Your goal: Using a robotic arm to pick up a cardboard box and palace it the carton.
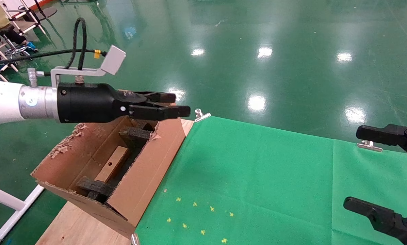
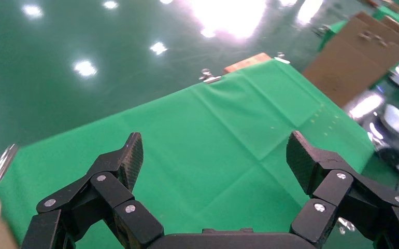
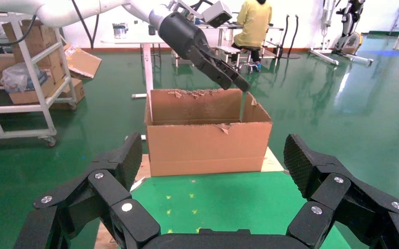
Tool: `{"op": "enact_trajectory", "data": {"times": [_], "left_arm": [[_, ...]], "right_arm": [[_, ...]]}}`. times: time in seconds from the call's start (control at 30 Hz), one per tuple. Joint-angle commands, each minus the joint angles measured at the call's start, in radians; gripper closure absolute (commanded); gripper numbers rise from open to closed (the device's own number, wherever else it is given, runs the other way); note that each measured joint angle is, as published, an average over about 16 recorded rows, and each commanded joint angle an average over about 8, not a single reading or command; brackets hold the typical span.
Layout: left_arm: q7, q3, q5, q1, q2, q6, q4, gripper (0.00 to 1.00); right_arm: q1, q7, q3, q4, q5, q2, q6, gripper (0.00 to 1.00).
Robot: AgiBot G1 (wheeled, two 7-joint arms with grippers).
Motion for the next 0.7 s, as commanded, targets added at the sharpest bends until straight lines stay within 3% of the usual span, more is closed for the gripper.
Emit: {"op": "enact_trajectory", "data": {"times": [0.03, 0.7], "left_arm": [[0.024, -0.021, -0.017, 0.029, 0.001, 0.002, -0.032, 0.0], [0.263, -0.233, -0.191, 0.316, 0.008, 0.019, -0.354, 0.0]], "right_arm": [[0.0, 0.0, 0.0, 0.0, 0.0, 0.0, 0.0, 0.0], [0.0, 0.0, 0.0, 0.0, 0.0, 0.0, 0.0, 0.0]]}}
